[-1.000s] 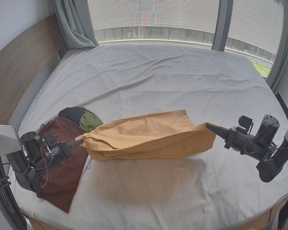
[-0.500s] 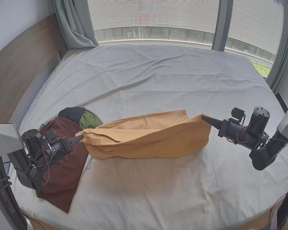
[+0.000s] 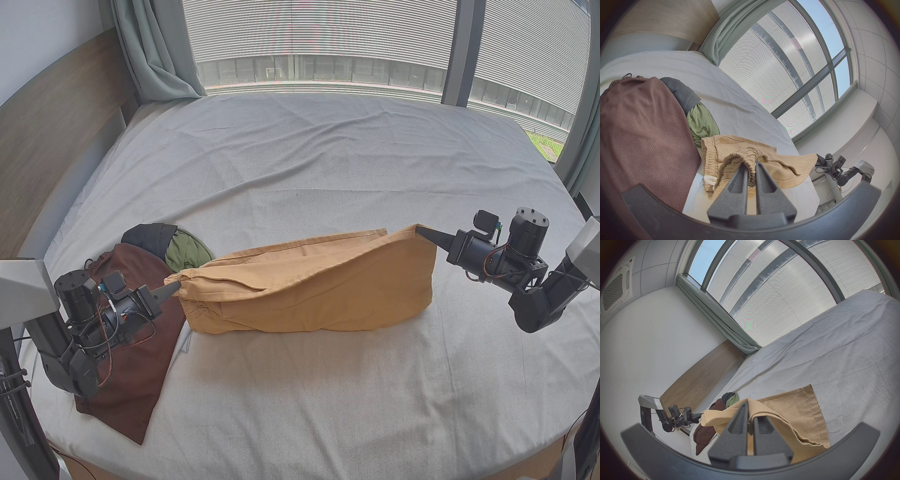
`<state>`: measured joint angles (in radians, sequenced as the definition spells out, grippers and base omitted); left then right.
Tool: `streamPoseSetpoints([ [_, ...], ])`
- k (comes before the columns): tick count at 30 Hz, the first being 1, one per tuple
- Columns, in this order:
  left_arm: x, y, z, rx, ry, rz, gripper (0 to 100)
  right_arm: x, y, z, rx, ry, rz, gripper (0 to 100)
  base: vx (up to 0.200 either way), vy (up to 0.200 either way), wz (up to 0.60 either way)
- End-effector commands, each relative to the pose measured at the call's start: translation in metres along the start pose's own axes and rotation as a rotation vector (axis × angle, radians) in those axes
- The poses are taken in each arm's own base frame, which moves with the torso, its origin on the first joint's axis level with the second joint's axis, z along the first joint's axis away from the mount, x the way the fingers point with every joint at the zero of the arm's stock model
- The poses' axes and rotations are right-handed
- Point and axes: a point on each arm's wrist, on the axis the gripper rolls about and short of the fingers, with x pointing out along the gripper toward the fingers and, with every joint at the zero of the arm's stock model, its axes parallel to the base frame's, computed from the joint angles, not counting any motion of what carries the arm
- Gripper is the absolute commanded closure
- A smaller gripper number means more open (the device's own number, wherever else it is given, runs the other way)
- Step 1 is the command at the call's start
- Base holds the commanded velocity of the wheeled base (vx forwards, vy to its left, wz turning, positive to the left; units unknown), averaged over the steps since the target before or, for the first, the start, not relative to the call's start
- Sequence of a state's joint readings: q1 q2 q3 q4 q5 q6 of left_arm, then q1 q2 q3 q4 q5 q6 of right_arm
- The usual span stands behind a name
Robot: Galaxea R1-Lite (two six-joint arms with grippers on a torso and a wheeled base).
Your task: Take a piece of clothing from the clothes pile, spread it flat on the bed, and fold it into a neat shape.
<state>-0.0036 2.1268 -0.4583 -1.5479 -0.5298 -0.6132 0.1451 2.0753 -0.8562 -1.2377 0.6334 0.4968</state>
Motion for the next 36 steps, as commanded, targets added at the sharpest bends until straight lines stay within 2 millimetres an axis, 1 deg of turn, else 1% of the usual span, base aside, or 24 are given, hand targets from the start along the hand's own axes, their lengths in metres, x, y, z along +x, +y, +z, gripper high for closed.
streamPoseSetpoints([
  [1, 0.006, 0.002, -0.004, -0.005, 0.008, 0.003, 100, 0.008, -0.009, -0.001, 0.004, 0.003, -0.004, 100, 0.000, 0.000, 0.00],
  [8, 0.013, 0.003, -0.003, -0.020, -0.016, 0.016, 100, 0.018, -0.015, 0.005, 0.010, 0.007, -0.010, 100, 0.000, 0.000, 0.00],
  [14, 0.016, 0.005, -0.001, -0.048, -0.025, 0.014, 100, 0.026, -0.028, 0.002, 0.021, 0.016, -0.025, 100, 0.000, 0.000, 0.00],
  [22, 0.032, 0.020, -0.006, -0.056, -0.039, 0.043, 100, 0.042, -0.048, -0.002, 0.037, 0.022, -0.035, 100, 0.000, 0.000, 0.00],
  [27, 0.041, 0.026, -0.007, -0.069, -0.045, 0.041, 100, 0.051, -0.055, 0.001, 0.038, 0.020, -0.036, 100, 0.000, 0.000, 0.00],
  [33, 0.050, 0.030, -0.006, -0.084, -0.058, 0.036, 100, 0.055, -0.066, 0.000, 0.041, 0.018, -0.047, 100, 0.000, 0.000, 0.00],
  [36, 0.053, 0.034, -0.008, -0.086, -0.057, 0.039, 100, 0.056, -0.072, -0.005, 0.047, 0.024, -0.054, 100, 0.000, 0.000, 0.00],
])
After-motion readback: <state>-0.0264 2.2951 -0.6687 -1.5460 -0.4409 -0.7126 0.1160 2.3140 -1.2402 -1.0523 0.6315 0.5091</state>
